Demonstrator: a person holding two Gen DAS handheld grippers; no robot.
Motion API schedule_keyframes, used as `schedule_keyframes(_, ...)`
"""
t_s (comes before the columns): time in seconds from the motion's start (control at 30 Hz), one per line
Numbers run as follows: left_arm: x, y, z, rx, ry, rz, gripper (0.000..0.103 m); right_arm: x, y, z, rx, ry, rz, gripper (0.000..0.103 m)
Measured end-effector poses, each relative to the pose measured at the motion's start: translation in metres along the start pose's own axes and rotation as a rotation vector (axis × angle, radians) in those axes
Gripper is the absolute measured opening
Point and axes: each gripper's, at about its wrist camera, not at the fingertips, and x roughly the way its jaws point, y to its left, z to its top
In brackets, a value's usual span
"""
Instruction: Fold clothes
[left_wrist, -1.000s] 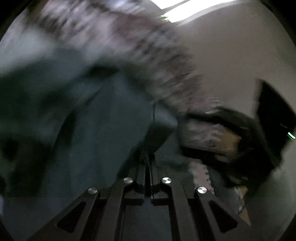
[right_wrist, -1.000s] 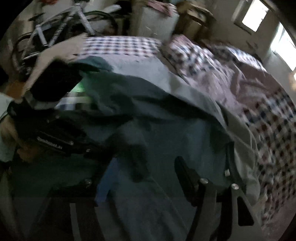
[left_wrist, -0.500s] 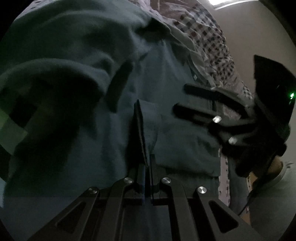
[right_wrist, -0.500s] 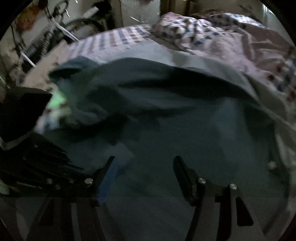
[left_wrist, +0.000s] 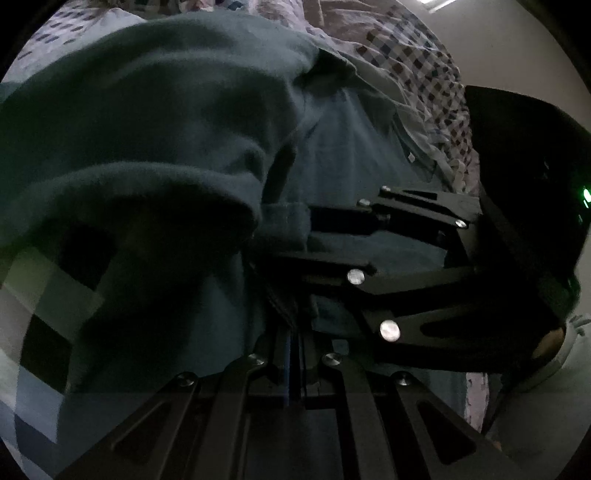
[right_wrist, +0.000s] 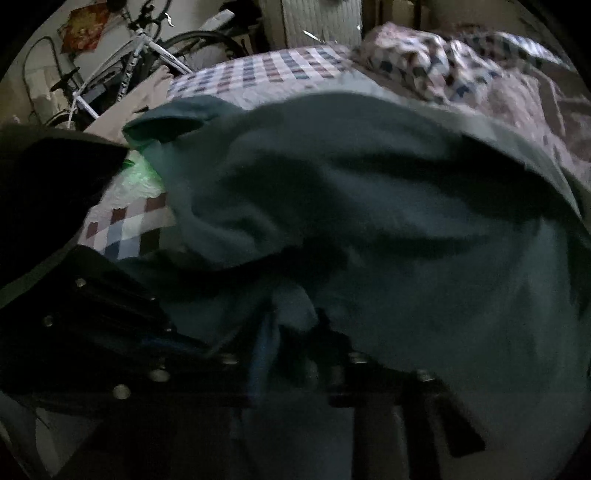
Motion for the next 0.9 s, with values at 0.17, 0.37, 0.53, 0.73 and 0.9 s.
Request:
schedule_keyframes(0.17,-0.008,0.002,0.009,0.013,-0.049,0.027,0.002,-0.031,-0.003,-0.004,0.015,-0.107,-0.048,0.005)
schedule_keyframes(0.37,-0.023,0.008,0.025,-0.014,-0.164,0.018,0.002,-0.06,-0.022,0.002,0.108,-0.223,-0.197,0.002)
schedule_keyframes(0.53,-0.019,0.016,0.032,-0.036,-0.179,0.03,0.003,-0.057,-0.043,0.017,0.17,-0.22,-0.278,0.002)
schedule_keyframes(0.73,-0.01,0.02,0.035,-0.043,-0.14,0.044,0.01,-0.059,-0.065,-0.003,0.213,-0.123,-0.304,0.007)
schedule_keyframes(0.9,-0.012,0.012,0.036,-0.017,-0.131,0.016,0.036,-0.118,-0.116,-0.071,0.382,-0.098,-0.437,0.033)
